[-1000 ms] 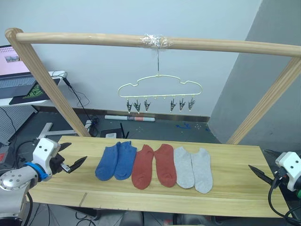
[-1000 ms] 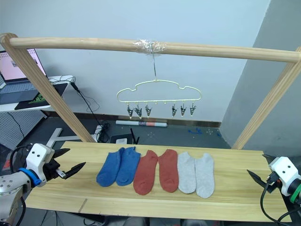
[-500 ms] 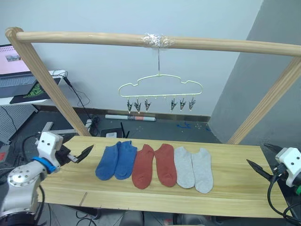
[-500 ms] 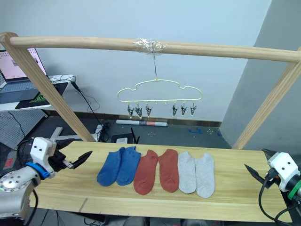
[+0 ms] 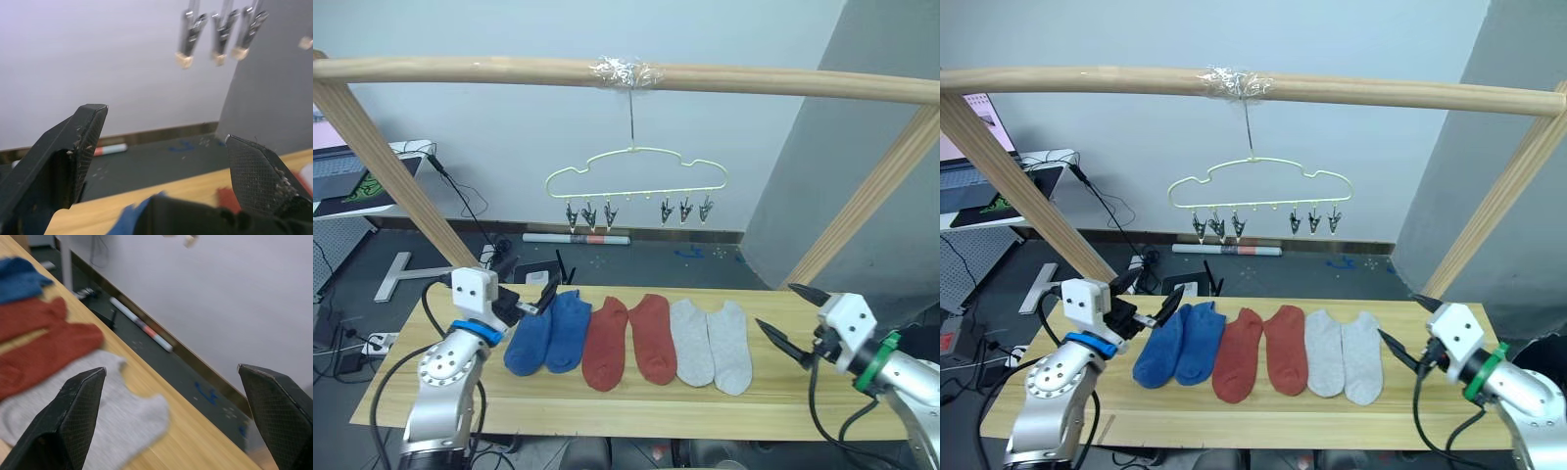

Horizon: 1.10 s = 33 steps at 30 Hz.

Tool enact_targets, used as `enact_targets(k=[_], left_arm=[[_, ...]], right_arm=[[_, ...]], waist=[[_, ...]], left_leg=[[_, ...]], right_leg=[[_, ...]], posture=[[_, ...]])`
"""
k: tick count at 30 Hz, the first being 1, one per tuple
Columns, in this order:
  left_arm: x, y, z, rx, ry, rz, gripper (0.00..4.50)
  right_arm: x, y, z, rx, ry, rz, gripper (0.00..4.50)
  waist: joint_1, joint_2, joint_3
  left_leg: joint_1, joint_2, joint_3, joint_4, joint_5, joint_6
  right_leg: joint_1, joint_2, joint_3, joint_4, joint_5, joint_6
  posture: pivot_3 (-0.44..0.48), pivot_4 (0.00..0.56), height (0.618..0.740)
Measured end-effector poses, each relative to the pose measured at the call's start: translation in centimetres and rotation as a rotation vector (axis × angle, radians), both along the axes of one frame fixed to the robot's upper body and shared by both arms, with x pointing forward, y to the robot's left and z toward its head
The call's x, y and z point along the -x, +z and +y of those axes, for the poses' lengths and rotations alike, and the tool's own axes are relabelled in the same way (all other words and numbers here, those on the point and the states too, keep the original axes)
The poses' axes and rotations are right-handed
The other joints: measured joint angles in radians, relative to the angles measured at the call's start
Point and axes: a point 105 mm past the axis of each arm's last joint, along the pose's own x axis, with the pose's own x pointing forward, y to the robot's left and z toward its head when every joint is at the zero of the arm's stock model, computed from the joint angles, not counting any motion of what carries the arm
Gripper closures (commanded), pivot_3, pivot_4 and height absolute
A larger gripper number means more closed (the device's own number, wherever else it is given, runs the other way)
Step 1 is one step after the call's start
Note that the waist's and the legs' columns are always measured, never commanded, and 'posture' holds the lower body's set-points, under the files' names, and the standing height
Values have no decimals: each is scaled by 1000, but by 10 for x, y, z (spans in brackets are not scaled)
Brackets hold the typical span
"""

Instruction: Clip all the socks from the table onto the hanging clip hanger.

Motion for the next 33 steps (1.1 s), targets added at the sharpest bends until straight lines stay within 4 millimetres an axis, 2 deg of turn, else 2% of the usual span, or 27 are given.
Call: enact_targets(k=[1, 5, 8, 10, 11, 16, 20, 24, 27, 33], left_arm=[[-6, 3, -11, 25, 13, -27, 21], [-21, 20, -32, 49, 35, -108, 21], [-28, 30, -41, 46, 19, -143, 21], [-31, 29, -40, 46, 35, -138, 21], [-33, 27, -37, 52, 49, -131, 202], [-40, 31, -37, 75, 82, -150, 1480], [-42, 30, -39, 87, 84, -142, 1480], [-48, 37, -49, 103, 67, -162, 1480], [-54, 40, -49, 99, 82, -171, 1480], [-64, 34, -47, 91, 104, -155, 1480]], right_arm=[[-5, 4, 19, -41, 28, -17, 0], [-16, 27, 64, -117, 122, -77, 0], [-19, 40, 80, -135, 167, -106, 0], [-21, 40, 81, -136, 161, -99, 0], [-23, 42, 82, -136, 158, -102, 0], [-27, 49, 85, -148, 169, -107, 0], [-29, 50, 86, -145, 170, -99, 0], [-30, 59, 91, -152, 189, -116, 0], [-29, 65, 95, -168, 209, -123, 0], [-30, 69, 100, -170, 231, -112, 0]], waist=[[0, 0, 4], [1, -2, 20], [3, -1, 21], [4, -1, 21], [5, -1, 23], [4, -2, 33], [3, -3, 42], [3, -3, 47], [2, -3, 47], [0, -2, 50]], left_leg=[[0, 0, 0, 1, 0, 0], [-5, 0, -2, 4, 0, 0], [-16, -1, -4, 5, 0, 0], [-17, -2, -5, 5, 0, 0], [-17, -2, -5, 5, 0, 0], [-18, -2, -7, 5, 0, 0], [-18, -2, -7, 5, 0, 0], [-18, -2, -7, 5, 0, 0], [-18, -2, -7, 5, 0, 0], [-19, -2, -7, 5, 0, 0]], right_leg=[[0, 0, 0, 0, 0, 0], [-3, 0, -2, 0, 1, 1], [-11, 0, -6, -1, 1, 1], [-11, -1, -6, -2, 1, 1], [-11, -2, -6, -3, 1, 1], [-11, -2, -7, -3, 1, 1], [-11, -1, -8, -3, 1, 1], [-11, -1, -8, -3, 1, 1], [-11, -1, -8, -4, 1, 1], [-11, -1, -9, -6, 2, 2]], posture=[[-38, 173, 705], [-31, 187, 705], [-27, 190, 705], [-25, 192, 705], [-26, 195, 705], [-32, 200, 705], [-43, 204, 705], [-51, 205, 705], [-59, 206, 705], [-74, 206, 705]])
